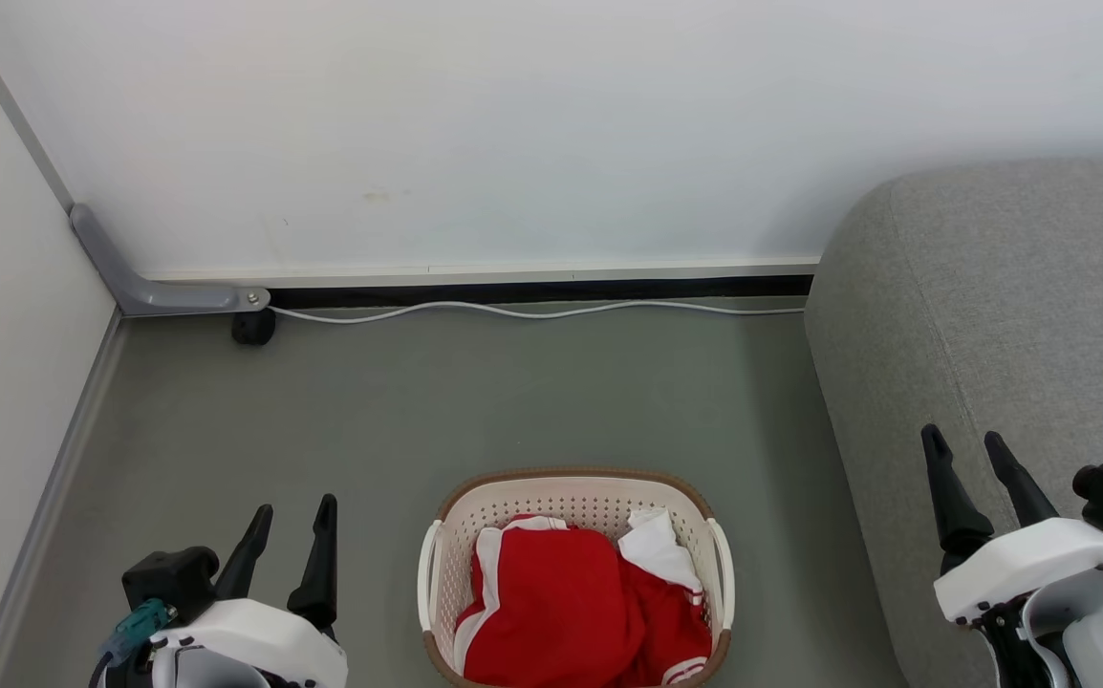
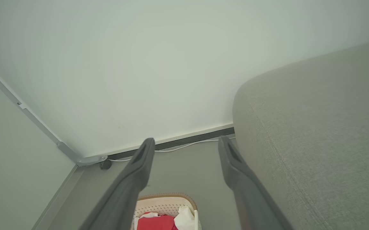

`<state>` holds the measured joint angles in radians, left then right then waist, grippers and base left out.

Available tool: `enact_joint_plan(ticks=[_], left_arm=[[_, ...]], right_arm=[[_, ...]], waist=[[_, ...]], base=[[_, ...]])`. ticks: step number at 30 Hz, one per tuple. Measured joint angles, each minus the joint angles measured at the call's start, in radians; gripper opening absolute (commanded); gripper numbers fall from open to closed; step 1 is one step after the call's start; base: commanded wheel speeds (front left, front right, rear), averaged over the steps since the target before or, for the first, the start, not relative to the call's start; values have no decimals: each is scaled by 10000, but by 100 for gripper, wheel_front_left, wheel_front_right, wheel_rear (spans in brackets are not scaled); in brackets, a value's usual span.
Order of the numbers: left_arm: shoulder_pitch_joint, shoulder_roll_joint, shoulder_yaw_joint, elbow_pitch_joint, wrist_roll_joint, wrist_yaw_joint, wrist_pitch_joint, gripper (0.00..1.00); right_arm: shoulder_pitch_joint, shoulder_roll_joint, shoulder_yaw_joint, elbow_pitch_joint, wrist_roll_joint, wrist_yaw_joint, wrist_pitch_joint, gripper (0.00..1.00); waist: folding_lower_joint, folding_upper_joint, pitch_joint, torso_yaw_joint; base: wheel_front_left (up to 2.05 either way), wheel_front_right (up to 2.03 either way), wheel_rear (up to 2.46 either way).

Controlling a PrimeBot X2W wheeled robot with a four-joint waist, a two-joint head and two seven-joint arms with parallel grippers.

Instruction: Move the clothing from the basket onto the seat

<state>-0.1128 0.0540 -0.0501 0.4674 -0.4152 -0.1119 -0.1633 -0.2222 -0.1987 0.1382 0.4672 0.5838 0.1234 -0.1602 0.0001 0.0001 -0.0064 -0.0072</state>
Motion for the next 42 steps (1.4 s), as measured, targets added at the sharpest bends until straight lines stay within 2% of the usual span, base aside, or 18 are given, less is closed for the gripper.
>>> enact_joint_plan(ticks=[17,29,33,42], left_arm=[[-350,-4,-67,219,1925,0,-500,100],[-526,-36,12,407,3185,75,-848,100],[-626,-71,217,439,3258,161,-880,100],[-626,-111,382,510,3206,157,-880,100]], right_arm=[[-490,-328,324,334,-1653,0,-499,100],[-766,-357,-58,614,-3041,2,-798,100],[-769,-336,-249,648,-3394,2,-872,100],[-771,-274,-370,629,-3392,2,-872,100]], waist=[[0,0,21,11],[0,0,30,10],[0,0,43,-5],[0,0,64,-30]], base=[[0,0,0],[0,0,0],[0,0,0],[0,0,0]])
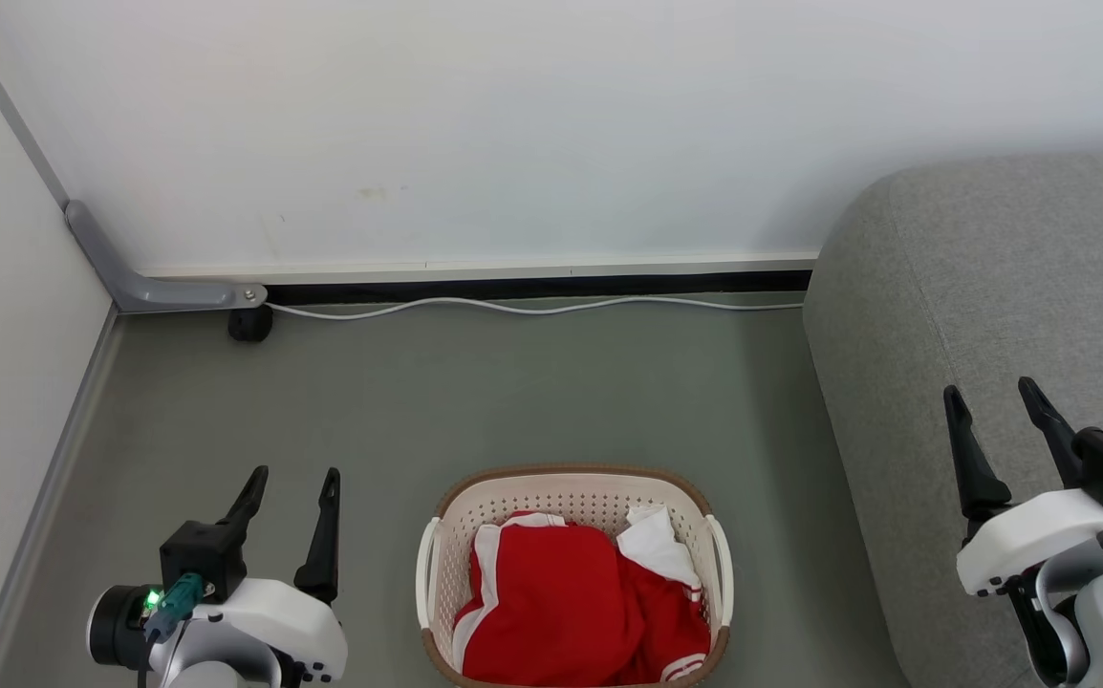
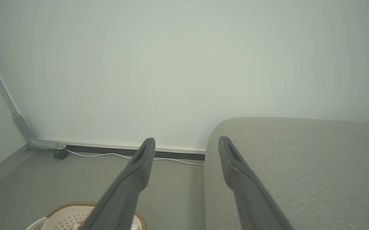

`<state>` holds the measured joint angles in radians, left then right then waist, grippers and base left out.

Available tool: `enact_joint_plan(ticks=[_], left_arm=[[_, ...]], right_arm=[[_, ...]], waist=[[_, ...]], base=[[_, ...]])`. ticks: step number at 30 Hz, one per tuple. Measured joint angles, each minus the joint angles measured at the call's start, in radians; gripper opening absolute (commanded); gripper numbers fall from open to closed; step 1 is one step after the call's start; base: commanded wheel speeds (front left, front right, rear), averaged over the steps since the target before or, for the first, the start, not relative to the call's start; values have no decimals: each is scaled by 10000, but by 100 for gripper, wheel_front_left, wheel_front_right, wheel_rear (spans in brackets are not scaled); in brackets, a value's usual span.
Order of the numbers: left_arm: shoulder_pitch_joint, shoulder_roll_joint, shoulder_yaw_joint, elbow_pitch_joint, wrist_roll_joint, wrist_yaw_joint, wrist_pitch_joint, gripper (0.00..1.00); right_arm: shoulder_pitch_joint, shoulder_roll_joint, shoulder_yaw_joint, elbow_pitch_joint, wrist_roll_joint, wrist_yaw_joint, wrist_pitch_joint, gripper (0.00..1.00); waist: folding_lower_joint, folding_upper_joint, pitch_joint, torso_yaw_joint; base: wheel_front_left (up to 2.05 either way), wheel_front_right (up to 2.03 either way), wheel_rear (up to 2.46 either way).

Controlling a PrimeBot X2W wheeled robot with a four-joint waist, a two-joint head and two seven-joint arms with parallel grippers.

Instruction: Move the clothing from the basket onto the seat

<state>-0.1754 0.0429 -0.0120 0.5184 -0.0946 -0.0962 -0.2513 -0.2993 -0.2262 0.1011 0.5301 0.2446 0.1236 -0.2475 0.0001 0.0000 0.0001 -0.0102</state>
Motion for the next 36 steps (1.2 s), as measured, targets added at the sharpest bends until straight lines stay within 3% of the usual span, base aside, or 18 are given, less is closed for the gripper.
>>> enact_joint_plan(ticks=[21,36], left_arm=[[-128,-31,-301,-136,-259,-73,0,100],[-1759,-40,-1697,-453,-1185,729,0,100]], right_arm=[[-435,-33,17,-660,67,0,-8,100],[-2016,-399,61,-1530,462,0,-10,100]], waist=[[0,0,747,-138],[0,0,3277,-362]], base=[[0,0,0],[0,0,0]])
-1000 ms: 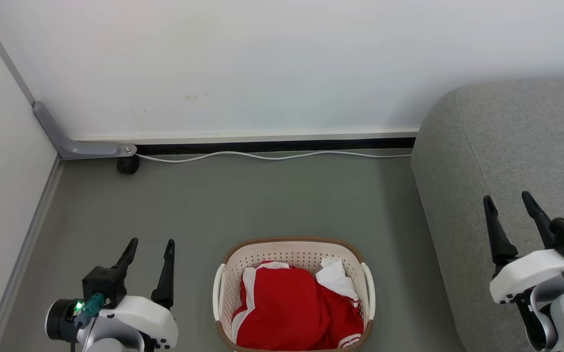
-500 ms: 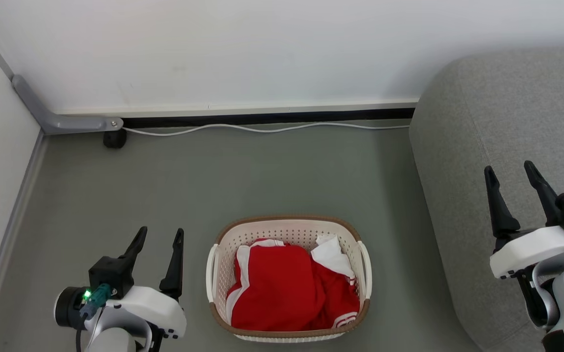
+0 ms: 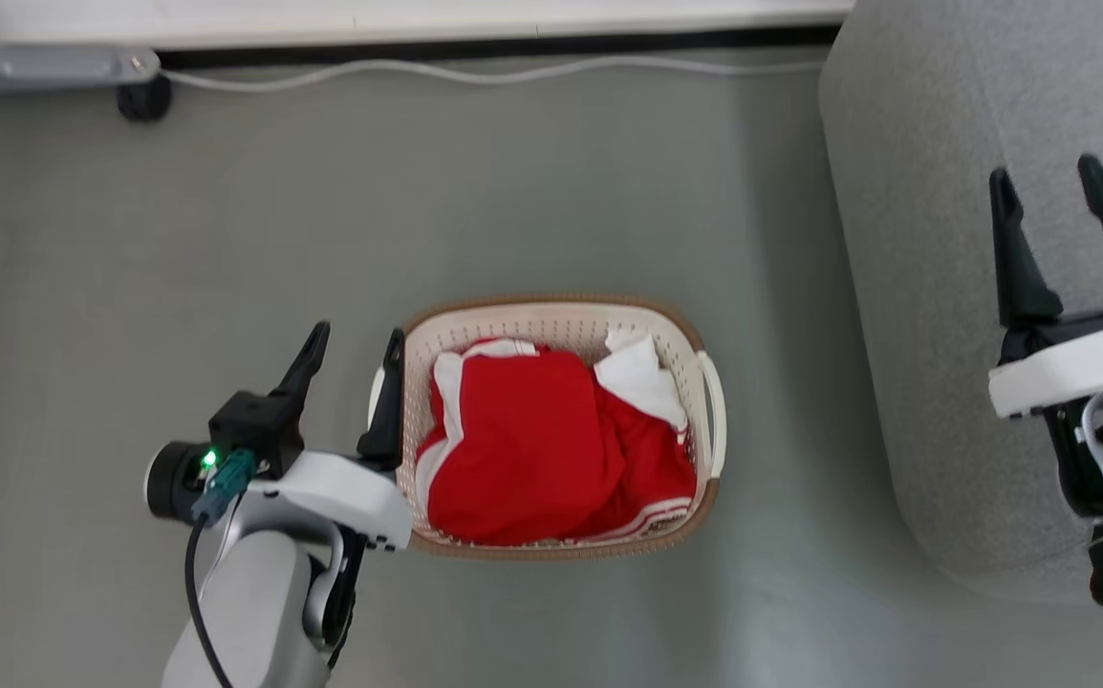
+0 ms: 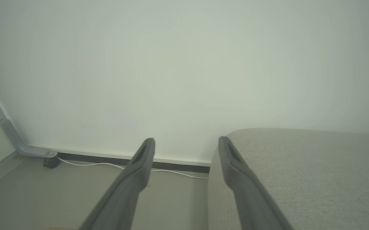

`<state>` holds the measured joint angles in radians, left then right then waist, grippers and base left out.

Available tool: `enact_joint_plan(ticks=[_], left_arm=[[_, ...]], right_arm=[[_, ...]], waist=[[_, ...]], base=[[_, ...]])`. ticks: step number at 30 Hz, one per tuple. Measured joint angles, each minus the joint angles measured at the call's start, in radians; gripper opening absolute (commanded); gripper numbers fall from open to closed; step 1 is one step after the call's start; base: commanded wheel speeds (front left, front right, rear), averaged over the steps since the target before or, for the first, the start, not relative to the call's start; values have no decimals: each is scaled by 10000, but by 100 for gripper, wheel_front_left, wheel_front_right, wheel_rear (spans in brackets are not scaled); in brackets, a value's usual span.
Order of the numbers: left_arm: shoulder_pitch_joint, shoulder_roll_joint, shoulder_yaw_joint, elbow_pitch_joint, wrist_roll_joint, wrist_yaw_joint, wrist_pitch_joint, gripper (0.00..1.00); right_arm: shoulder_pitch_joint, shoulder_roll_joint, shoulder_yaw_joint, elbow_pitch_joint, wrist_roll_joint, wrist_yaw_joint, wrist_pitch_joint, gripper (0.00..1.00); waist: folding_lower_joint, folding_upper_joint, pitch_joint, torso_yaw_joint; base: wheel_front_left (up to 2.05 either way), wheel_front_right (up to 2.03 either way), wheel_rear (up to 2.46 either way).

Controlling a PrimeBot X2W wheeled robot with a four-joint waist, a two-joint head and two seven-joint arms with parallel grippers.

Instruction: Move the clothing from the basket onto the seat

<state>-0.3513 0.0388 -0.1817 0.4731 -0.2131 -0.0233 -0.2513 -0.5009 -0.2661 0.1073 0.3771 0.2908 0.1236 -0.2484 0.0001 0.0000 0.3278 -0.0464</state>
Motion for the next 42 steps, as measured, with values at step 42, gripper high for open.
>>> enact_joint_plan(ticks=[42], left_arm=[[-6836,6,-3705,7315,-2098,245,280,100]], right_arm=[[-3810,495,1645,-2065,462,0,-31,100]], waist=[[0,0,6090,-2080]], base=[[0,0,0]])
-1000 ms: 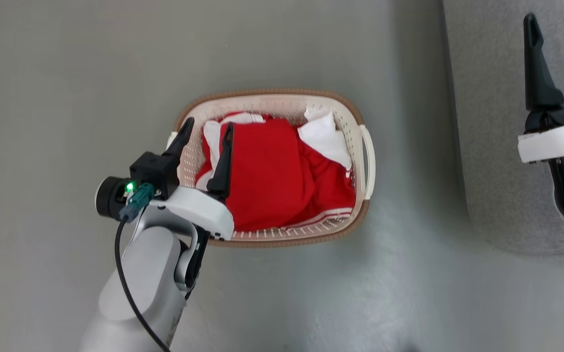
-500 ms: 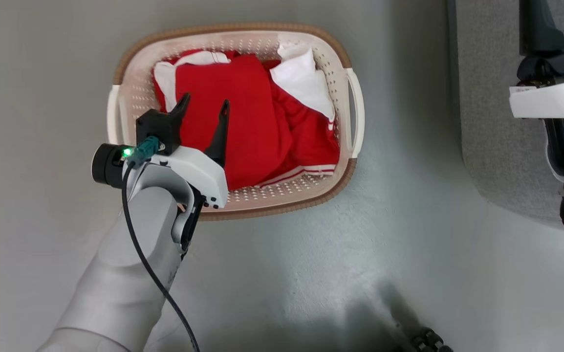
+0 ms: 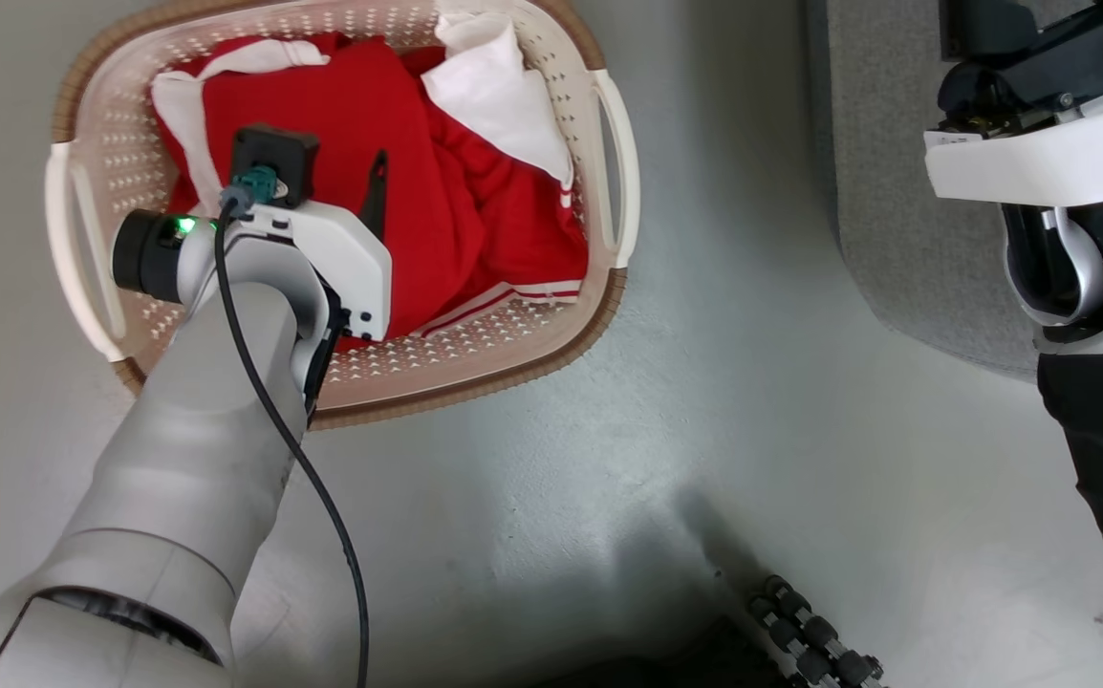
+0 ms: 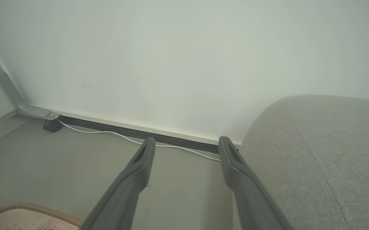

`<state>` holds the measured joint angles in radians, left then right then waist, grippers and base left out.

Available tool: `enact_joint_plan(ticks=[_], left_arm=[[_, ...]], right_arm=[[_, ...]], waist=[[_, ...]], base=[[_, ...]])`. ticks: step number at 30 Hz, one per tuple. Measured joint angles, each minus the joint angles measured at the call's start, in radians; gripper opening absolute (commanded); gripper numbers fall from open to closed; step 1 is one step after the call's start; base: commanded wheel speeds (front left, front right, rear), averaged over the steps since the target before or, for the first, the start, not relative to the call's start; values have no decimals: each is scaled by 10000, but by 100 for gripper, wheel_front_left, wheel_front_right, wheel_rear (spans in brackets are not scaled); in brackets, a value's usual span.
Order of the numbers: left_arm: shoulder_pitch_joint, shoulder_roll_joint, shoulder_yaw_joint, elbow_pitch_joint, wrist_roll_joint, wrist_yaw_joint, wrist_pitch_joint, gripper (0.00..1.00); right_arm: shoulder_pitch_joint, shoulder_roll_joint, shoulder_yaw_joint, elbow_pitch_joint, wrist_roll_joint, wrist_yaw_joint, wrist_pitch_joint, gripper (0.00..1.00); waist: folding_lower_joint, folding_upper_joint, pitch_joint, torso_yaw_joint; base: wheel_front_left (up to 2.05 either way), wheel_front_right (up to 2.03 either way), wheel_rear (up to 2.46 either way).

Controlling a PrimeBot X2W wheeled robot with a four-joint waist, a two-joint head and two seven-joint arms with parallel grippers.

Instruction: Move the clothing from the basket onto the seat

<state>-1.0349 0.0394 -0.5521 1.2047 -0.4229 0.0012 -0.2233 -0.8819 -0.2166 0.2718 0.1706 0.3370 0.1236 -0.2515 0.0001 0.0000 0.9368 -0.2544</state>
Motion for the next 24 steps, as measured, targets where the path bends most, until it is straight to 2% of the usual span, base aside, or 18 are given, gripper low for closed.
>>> enact_joint_plan(ticks=[5,9,17,18,19,20,24], left_arm=[[-445,4,-73,529,-113,213,556,100],[-590,79,-82,748,-180,546,1032,100],[-783,259,-130,884,-234,675,1990,100],[-783,267,-146,886,-240,675,2073,87],[-783,270,-151,892,-247,673,2071,19],[-783,276,-151,895,-286,671,2077,0],[-781,257,-161,913,-449,598,2029,0]], right_arm=[[-105,182,178,-100,73,0,0,100],[-111,351,280,-244,192,0,0,100],[-128,533,383,-311,259,0,0,100],[-128,533,383,-313,274,0,0,100],[-128,533,383,-314,286,0,0,100],[-128,535,383,-320,286,0,0,100],[-128,543,362,-324,286,0,0,100]], waist=[[0,0,297,-326],[0,0,472,-563],[0,0,658,-950],[0,0,648,-966],[0,0,642,-981],[0,0,635,-997],[0,0,580,-1031]], base=[[0,0,0],[0,0,0],[0,0,0],[0,0,0],[0,0,0],[0,0,0],[0,0,0]])
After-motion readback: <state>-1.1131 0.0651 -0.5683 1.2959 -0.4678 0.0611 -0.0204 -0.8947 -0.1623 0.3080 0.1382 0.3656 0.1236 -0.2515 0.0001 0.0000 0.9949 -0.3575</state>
